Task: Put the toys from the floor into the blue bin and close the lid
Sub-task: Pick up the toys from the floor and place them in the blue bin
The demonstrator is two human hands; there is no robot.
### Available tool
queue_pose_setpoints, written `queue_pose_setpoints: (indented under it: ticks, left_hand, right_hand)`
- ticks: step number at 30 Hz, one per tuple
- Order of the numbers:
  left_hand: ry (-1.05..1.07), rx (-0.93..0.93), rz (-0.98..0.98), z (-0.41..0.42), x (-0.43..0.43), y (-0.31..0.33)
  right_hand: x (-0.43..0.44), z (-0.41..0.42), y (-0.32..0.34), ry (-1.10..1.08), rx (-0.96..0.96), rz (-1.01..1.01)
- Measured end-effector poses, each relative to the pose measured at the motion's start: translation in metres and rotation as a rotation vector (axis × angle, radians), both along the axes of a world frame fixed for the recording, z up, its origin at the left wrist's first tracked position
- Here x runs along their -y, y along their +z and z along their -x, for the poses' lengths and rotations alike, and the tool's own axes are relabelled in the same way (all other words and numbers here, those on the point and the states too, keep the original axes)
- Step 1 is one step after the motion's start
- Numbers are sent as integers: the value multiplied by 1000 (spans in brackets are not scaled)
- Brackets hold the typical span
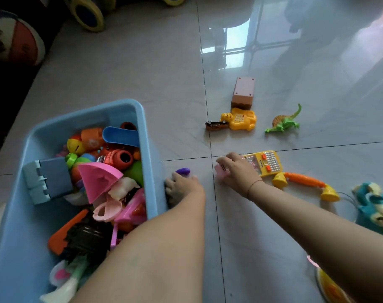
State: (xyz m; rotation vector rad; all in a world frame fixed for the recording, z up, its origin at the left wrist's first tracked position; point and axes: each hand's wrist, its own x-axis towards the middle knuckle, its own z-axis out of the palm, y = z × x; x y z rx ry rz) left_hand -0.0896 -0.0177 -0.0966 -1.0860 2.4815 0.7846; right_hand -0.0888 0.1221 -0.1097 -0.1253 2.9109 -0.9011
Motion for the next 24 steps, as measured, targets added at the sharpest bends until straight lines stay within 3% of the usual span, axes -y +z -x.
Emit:
queue_pose_setpoints:
  ticks: [4, 8, 10, 13, 17, 19, 21, 24]
  left_hand:
    - [-82, -20, 89, -16, 2, -13]
    - [177, -79, -64, -18, -2, -14]
    - [13, -31, -14, -17, -6, -12]
    - [-210, -135, -166, -7, -21, 8]
    - [-348, -447, -310, 28, -22, 90]
    - [-395, -668, -350, 40, 5, 143]
    - [-403, -865, -250, 37, 50, 185]
    - [-357, -914, 10, 8, 129, 203]
  right_hand:
    - [-7, -7, 2, -49, 158, 135]
    - [-15, -14, 4, -145, 158, 221]
    - [-18, -15, 7, -192, 139, 260]
    - [-24, -11, 24, -325, 64, 409]
    - [-16, 6, 76, -457, -149, 606]
    - [7, 11, 112, -381, -261, 637]
    - [42, 6, 146, -190, -298, 621]
    - [100, -10, 178, 175, -215, 517]
